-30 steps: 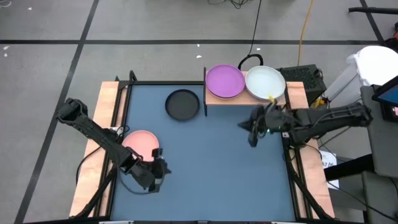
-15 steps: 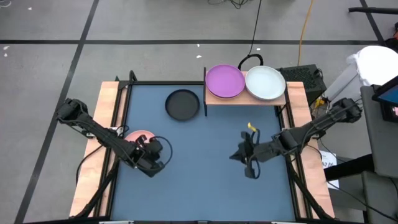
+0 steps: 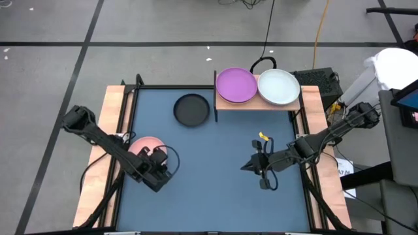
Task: Place and stack plates onto a shelf
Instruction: Stack the pink plate on top of the gray plate on the shelf
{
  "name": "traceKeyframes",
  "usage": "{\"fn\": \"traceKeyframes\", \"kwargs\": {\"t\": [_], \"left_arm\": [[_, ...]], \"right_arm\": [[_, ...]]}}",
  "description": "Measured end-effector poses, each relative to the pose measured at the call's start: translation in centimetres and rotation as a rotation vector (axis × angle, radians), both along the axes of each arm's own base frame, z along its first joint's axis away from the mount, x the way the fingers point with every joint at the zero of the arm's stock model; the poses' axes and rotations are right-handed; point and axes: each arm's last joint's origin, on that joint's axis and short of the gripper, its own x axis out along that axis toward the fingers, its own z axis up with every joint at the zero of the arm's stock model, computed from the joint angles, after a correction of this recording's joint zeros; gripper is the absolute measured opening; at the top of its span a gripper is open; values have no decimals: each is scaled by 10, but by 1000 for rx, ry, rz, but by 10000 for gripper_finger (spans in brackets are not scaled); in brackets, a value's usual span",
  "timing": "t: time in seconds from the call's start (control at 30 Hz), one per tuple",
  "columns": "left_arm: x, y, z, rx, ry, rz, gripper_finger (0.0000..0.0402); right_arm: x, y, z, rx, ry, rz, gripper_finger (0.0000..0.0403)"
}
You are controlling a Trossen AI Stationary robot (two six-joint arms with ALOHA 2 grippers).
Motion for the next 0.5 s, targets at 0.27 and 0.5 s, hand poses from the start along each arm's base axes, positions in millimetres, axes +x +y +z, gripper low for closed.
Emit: {"fn": "traceKeyframes", "kwargs": {"t": [0.27, 0.5], "left_arm": [[3, -5, -19, 31, 62, 38, 159], [9, -1, -30, 35, 117, 70, 159]], "right_arm": [[1, 0, 1, -9, -14, 9, 0], [1, 0, 1, -10, -13, 8, 0]]}}
